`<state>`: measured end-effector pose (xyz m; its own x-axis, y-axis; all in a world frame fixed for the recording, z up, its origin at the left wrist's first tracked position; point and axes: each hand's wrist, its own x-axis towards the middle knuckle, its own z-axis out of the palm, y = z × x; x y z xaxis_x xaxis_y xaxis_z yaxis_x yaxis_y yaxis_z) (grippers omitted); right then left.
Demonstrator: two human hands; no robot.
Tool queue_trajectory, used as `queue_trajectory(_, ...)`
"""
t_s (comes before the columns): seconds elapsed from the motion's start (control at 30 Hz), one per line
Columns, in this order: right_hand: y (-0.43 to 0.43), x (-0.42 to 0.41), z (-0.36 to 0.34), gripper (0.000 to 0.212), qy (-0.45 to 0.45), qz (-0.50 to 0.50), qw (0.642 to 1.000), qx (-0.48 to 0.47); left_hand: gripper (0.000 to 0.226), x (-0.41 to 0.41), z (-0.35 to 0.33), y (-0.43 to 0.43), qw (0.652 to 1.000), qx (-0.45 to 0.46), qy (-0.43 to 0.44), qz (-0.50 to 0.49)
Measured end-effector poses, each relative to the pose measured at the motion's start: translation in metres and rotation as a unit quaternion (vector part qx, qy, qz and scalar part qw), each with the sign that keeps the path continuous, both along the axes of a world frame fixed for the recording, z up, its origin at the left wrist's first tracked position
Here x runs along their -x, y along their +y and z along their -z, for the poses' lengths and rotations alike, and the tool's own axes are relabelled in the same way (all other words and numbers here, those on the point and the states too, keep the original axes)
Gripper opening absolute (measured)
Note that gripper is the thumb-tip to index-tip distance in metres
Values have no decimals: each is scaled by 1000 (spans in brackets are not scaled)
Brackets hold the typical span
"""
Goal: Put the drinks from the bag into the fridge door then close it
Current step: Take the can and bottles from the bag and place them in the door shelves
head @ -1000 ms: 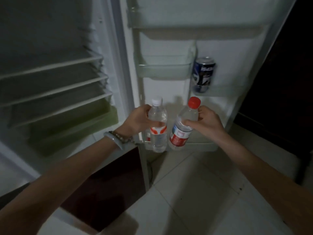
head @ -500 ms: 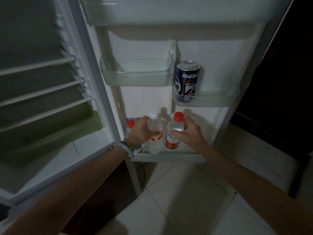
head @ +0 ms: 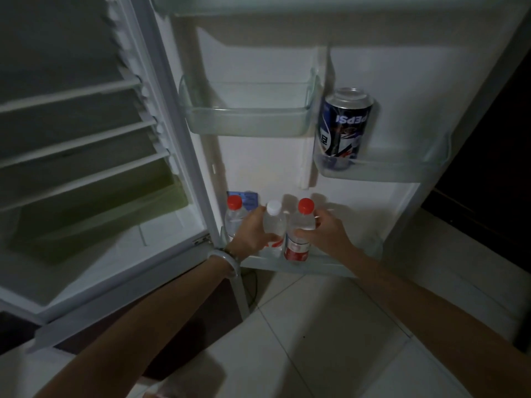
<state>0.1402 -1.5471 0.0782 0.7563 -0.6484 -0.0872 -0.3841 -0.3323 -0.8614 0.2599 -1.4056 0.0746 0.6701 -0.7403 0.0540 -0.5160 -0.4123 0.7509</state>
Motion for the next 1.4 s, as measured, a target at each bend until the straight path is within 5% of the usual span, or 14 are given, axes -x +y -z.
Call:
queue_trajectory(0.73,8,-3,6,46,26,-35,999,-2,60,-2,3,5,998,11,-61,-34)
queue_trajectory(0.87,16,7,-1,58,-40,-22,998,46,62,5,-1,26,996,47,-77,-13)
queue_trajectory(0.97,30,20,-8,70,-126,-22,981,146,58,9,-7,50,991,66,-118,20)
queue_trajectory(1.17,95,14,-30,58,-200,-161,915,312,55,13,-16,128,962,12,-272,32)
queue_trajectory(1.4,223,-38,8,61,-175,-376,844,339,61,33,30,293,943,-130,-277,-131)
